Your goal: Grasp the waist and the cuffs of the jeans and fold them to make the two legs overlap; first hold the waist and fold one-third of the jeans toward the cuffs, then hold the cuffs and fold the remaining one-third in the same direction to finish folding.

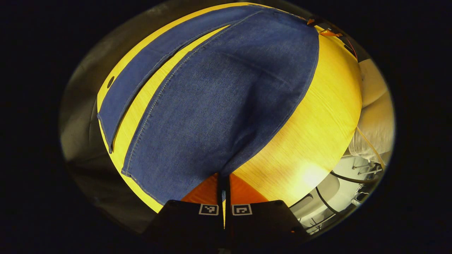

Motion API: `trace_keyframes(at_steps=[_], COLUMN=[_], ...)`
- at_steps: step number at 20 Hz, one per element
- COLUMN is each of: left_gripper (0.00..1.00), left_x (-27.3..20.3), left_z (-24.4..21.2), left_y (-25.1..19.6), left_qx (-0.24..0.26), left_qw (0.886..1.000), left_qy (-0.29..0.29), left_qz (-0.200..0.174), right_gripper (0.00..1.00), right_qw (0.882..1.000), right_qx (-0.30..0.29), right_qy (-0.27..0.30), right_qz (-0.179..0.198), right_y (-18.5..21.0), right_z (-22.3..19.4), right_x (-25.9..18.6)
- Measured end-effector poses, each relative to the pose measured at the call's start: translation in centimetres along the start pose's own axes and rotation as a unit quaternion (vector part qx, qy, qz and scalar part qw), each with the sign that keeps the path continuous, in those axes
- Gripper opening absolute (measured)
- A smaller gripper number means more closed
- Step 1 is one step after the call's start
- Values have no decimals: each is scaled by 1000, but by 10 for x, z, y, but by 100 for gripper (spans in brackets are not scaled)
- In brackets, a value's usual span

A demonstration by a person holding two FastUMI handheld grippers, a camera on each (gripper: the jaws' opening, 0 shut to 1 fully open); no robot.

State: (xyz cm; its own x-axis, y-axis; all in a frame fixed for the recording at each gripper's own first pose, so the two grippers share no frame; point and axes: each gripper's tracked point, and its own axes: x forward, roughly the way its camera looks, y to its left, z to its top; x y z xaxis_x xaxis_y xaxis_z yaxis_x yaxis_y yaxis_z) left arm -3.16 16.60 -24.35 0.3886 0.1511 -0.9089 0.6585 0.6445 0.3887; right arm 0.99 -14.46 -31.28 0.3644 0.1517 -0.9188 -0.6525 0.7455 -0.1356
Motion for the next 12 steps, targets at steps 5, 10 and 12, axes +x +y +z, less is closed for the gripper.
trace_keyframes(at_steps=[5, 10, 12], left_gripper=[0, 0, 0], left_x=[0, -1, 1], left_z=[0, 0, 1], left_y=[-1, -1, -2], left_qx=[-1, -11, -12], left_qw=[1000, 1000, 1000], left_qy=[10, 10, 9], left_qz=[-9, -16, -14], right_gripper=[91, 47, 25], right_qw=[1000, 999, 999], right_qx=[-6, -22, -10], right_qy=[0, -32, -45], right_qz=[0, 6, -5], right_y=[0, -9, -13], right_z=[3, 19, 26], right_x=[-1, -3, -2])
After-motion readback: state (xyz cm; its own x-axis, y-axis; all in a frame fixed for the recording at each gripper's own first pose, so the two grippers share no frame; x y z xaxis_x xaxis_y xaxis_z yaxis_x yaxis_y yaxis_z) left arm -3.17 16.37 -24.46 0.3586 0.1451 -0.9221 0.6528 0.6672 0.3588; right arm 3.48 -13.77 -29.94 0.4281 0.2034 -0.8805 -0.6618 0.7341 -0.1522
